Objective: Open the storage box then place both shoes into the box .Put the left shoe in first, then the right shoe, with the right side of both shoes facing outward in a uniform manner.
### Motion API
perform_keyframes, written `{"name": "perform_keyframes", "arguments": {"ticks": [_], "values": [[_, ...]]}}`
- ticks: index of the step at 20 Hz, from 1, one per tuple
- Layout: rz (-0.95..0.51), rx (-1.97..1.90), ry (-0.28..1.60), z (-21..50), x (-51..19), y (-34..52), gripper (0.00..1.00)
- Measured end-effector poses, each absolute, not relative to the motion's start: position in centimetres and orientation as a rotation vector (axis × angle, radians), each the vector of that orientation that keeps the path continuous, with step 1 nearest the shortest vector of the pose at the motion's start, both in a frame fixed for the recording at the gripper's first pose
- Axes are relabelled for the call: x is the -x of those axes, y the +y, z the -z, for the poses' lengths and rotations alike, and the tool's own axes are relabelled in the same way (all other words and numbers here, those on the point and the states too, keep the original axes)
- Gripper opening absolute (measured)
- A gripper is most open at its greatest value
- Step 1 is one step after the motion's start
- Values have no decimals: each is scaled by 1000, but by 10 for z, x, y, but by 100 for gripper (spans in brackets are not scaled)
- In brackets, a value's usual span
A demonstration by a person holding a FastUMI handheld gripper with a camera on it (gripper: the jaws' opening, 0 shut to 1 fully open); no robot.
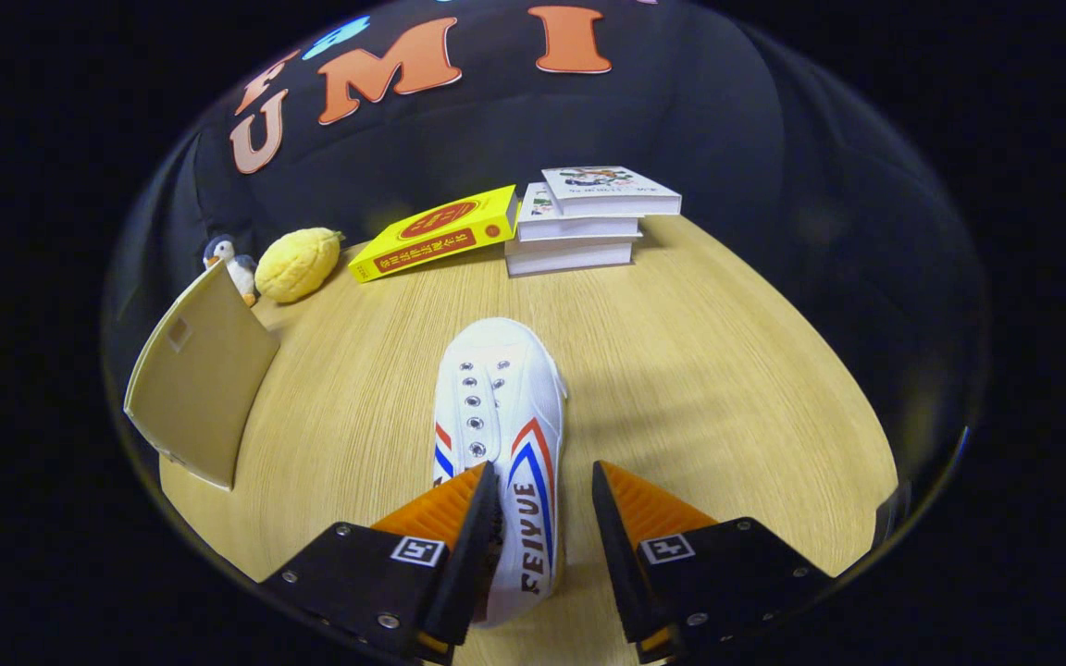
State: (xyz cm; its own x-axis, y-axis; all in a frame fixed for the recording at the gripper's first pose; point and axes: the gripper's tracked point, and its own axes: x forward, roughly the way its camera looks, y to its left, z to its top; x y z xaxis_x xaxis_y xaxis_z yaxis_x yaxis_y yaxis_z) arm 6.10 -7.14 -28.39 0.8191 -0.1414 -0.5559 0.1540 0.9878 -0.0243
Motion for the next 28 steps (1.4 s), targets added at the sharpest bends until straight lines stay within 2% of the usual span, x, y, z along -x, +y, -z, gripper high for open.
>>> {"name": "perform_keyframes", "arguments": {"ticks": [2,5,9,11,12,15,20,22,25,28], "values": [[134,-12,608,289,-61,-70,53],[108,-11,641,296,-63,-64,46],[102,-6,647,297,-62,-68,28],[118,-63,637,299,-63,-74,8],[121,-112,653,299,-62,-75,3],[116,-208,726,304,-63,-74,2],[89,-30,682,297,-64,-75,3],[101,-81,649,295,-64,-74,0],[35,-279,636,284,-63,-49,0],[12,-272,589,259,-69,-29,0]]}}
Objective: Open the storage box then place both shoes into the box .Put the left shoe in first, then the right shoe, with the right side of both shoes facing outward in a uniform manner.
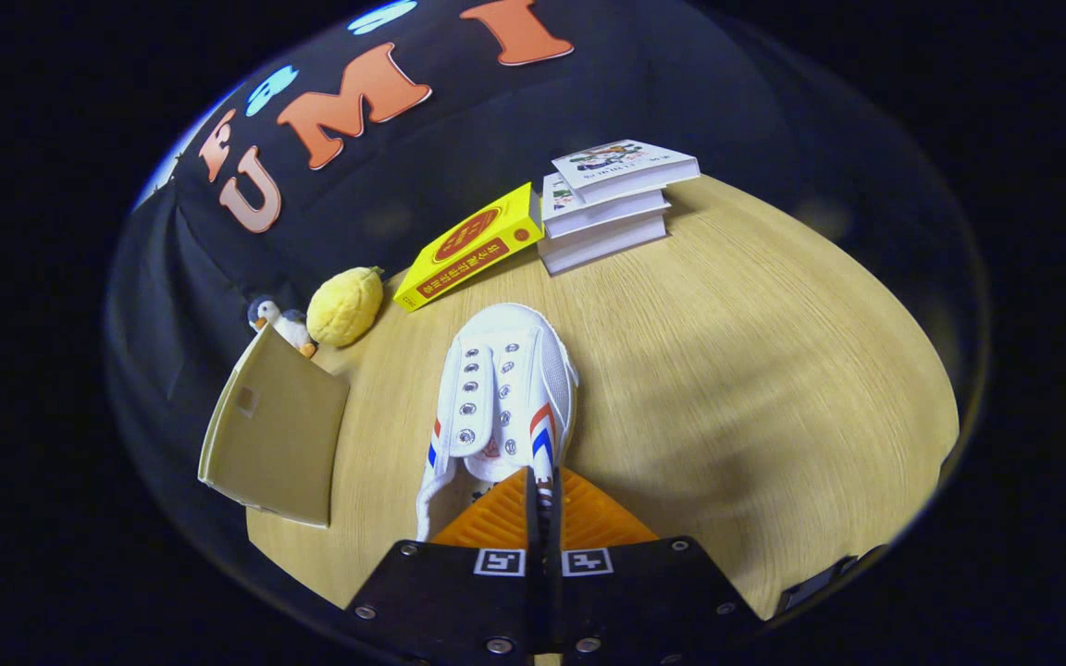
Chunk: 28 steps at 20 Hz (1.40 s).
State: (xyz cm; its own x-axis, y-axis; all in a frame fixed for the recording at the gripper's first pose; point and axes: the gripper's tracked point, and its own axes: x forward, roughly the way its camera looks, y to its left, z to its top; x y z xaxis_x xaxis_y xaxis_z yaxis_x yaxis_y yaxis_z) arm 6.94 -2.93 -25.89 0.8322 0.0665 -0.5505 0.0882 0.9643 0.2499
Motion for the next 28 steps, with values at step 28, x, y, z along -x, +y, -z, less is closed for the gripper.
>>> {"name": "perform_keyframes", "arguments": {"ticks": [28], "values": [[-85,-62,490,148,-97,315,0]]}}
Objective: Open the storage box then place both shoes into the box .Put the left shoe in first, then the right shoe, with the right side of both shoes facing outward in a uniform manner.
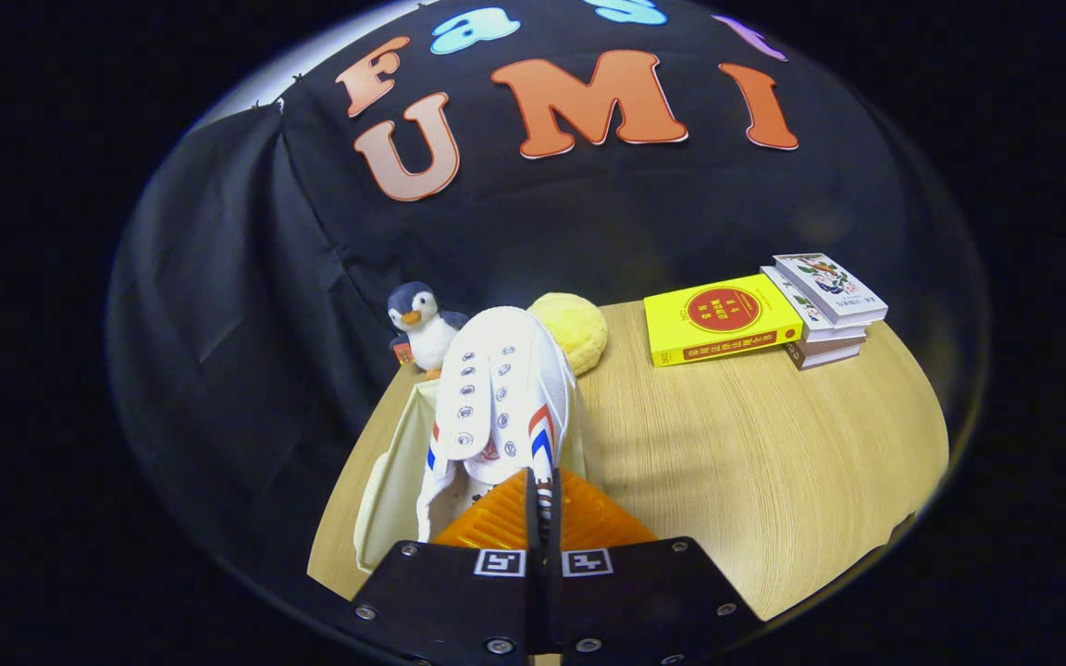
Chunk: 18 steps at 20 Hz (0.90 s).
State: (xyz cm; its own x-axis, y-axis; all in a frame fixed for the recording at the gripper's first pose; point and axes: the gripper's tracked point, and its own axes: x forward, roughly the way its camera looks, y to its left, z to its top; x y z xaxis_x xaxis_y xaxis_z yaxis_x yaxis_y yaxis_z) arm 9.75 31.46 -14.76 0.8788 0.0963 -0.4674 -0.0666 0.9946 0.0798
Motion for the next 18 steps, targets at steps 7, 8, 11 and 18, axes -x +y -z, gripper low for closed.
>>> {"name": "perform_keyframes", "arguments": {"ticks": [7,8,11,18], "values": [[26,128,540,180,-106,308,0],[27,135,544,182,-108,309,0],[40,167,546,187,-109,309,1],[24,103,610,204,-106,331,15]]}}
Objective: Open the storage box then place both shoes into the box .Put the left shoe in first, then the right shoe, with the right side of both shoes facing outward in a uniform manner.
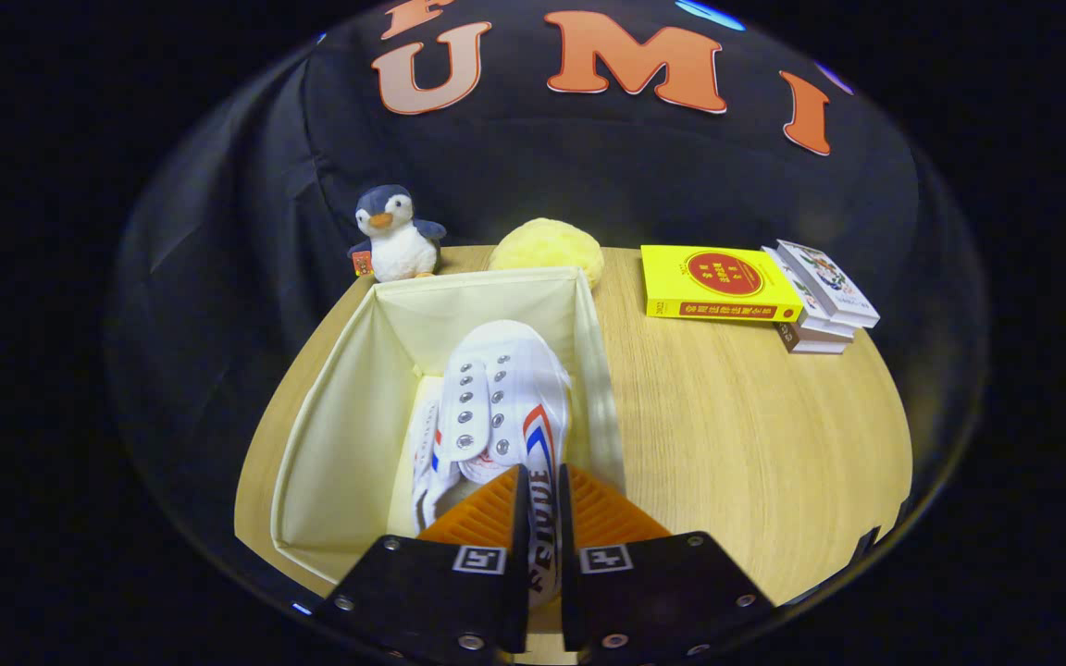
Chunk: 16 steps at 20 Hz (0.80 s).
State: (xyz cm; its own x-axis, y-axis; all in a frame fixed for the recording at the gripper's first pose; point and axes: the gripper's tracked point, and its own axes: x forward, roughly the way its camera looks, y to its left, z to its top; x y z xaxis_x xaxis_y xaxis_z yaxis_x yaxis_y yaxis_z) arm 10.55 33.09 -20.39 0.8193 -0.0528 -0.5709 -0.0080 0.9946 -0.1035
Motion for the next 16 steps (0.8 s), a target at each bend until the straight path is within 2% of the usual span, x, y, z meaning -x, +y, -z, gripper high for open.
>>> {"name": "perform_keyframes", "arguments": {"ticks": [1,2,4,6,8,16], "values": [[43,94,557,194,-108,322,23],[44,96,514,183,-115,322,41],[47,103,477,164,-116,320,71],[42,83,455,151,-115,317,92],[45,59,428,139,-113,308,98],[76,39,288,67,-98,249,98]]}}
